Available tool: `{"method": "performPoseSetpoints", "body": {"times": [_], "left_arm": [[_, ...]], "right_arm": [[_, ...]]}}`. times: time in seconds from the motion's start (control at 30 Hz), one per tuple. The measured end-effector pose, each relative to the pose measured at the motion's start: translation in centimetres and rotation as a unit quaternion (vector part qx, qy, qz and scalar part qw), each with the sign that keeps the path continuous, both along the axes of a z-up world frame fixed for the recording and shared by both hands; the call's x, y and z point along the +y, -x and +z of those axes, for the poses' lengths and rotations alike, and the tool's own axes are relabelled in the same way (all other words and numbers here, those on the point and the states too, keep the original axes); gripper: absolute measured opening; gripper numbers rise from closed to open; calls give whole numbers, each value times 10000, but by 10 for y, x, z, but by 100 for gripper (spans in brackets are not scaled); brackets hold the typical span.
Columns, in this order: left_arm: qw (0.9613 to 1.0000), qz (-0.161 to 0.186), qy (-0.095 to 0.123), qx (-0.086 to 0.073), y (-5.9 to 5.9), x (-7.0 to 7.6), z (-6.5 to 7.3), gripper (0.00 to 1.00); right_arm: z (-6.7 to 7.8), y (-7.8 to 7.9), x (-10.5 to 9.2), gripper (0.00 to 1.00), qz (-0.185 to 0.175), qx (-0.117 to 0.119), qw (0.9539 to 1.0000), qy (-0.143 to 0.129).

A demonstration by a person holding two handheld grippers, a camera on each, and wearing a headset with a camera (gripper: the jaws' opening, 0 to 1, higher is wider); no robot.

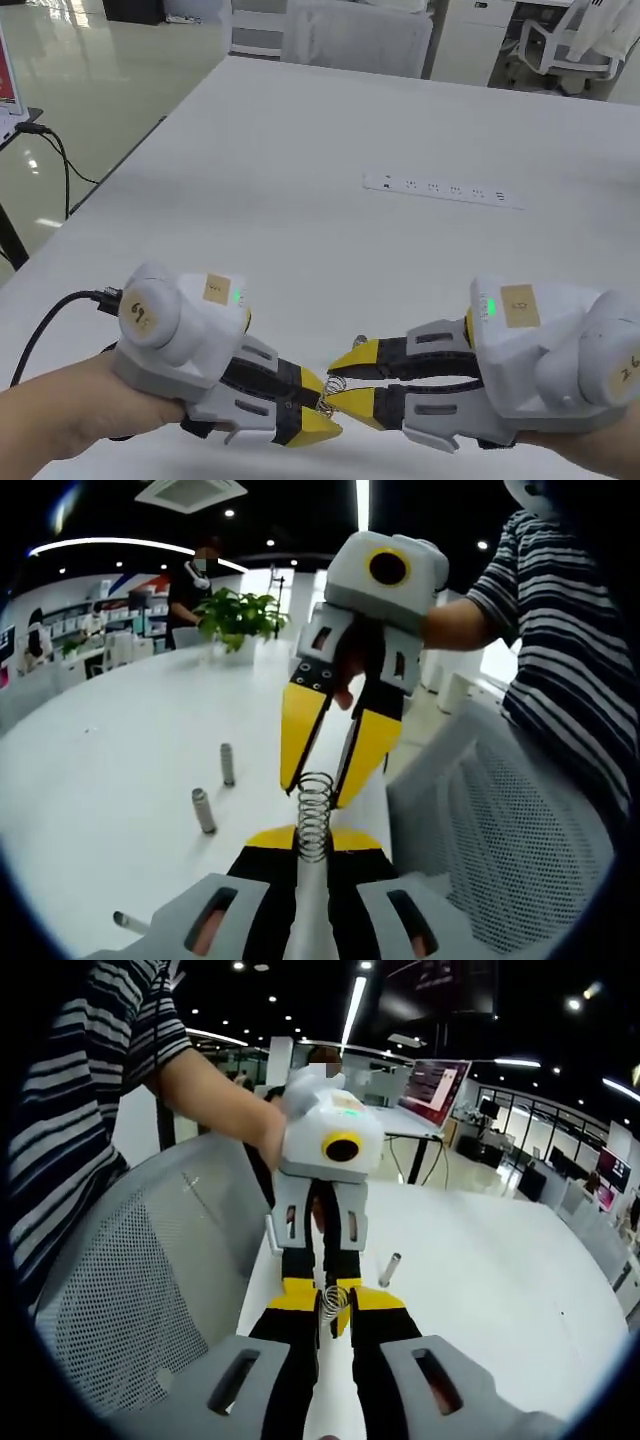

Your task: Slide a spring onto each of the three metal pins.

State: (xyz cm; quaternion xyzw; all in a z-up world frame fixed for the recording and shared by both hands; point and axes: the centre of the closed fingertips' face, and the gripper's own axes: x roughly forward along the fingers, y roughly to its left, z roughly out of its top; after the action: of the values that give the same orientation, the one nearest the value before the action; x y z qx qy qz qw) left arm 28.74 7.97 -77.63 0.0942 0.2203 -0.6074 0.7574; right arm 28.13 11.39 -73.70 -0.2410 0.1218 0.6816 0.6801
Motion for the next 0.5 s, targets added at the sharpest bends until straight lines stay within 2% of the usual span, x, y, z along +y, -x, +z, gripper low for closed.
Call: {"method": "performPoseSetpoints", "body": {"times": [0.27, 0.5], "left_arm": [[10000, 67, -27, -48, -4, 1, -1, 3], [9999, 112, -3, 57, -3, 0, -2, 3]], "right_arm": [[0, -1, 4, 8, -31, -254, 9997, -60], [1, 0, 3, 8, 19, -409, 9992, -34]]}}
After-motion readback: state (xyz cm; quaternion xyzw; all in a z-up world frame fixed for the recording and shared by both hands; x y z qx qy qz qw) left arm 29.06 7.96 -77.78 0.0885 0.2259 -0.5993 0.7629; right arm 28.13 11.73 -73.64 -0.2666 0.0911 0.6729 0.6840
